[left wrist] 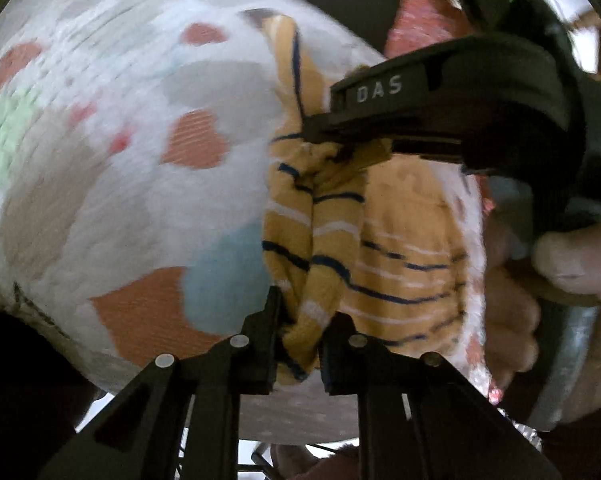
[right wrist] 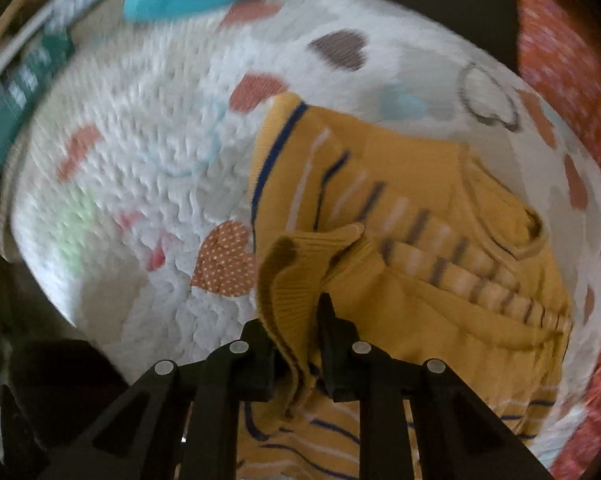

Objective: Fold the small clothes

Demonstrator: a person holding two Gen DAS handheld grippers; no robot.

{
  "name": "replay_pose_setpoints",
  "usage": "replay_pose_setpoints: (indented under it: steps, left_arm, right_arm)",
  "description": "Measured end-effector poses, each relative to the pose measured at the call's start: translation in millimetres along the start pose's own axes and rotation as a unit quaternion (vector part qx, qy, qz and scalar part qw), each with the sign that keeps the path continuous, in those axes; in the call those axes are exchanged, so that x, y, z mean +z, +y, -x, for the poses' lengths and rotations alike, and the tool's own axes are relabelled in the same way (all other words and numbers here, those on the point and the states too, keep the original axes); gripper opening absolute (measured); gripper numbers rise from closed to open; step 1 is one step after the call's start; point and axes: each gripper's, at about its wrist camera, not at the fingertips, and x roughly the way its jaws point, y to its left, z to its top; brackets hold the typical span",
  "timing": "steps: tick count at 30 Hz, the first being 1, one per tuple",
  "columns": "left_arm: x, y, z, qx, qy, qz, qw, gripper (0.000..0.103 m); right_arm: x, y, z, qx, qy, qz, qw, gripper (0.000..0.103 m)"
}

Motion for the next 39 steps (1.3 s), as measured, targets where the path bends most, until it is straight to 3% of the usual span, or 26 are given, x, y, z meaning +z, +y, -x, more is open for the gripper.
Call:
replay_pose_setpoints:
  steps: [8, 12, 16, 19, 23, 26, 30, 32, 35, 39]
  left_arm:
    - [-7.0, -127.9, -36.5, -0.003, 0.044, -0.114, 0.9925, 0.015]
    - [-21.9, -172.3, -69.9, 0.001, 0.075, -0.161, 0.9842, 0.015]
    - [-34.9, -195.9, -83.5, -0.007, 0.099, -0.174, 0.9797, 0.018]
    - [-47.8, -186.6, -65.9, -0.013, 0.106, -0.184, 0.9771, 0.028]
    - [-45.6, -168.6, -49.3, -0.009, 0.1, -0.162, 0.9816, 0.042]
    - [-38.3, -148.8, -35.8, 0.009, 0.09, -0.127, 0.9878, 0.045]
    - [-31.9, -114.6, -33.1, 0.038, 0.076, -0.096, 0.9918, 0.045]
    - [-35.1, -106.3, -31.3, 0.047, 0.07, -0.088, 0.9925, 0.045]
    - [-36.3, -102.6, -35.9, 0.045, 0.077, -0.085, 0.9924, 0.045]
    - [-40.9, -109.7, -49.7, 0.05, 0.082, -0.101, 0.9903, 0.045]
  right_arm:
    - [-65.0, -129.6, 68.1, 0.047, -0.081, -0.125, 0.988, 0.018]
    - [-105.0, -195.4, 67.9, 0.056, -0.091, -0.197, 0.975, 0.018]
    - [-144.7, -251.2, 53.2, 0.065, -0.088, -0.257, 0.96, 0.018]
    - [-164.1, -269.3, 36.4, 0.07, -0.084, -0.281, 0.953, 0.018]
    - [-174.9, -279.0, 24.3, 0.091, -0.091, -0.299, 0.946, 0.02]
    - [-179.4, -284.9, 26.4, 0.085, -0.098, -0.3, 0.945, 0.03]
    - [-195.1, -294.3, 51.1, 0.057, -0.136, -0.312, 0.938, 0.031]
    - [-202.9, -295.4, 64.3, 0.067, -0.157, -0.315, 0.934, 0.031]
    - [-214.7, -294.2, 81.7, 0.112, -0.199, -0.315, 0.921, 0.032]
    - [-224.1, -268.6, 87.3, 0.257, -0.236, -0.3, 0.888, 0.032]
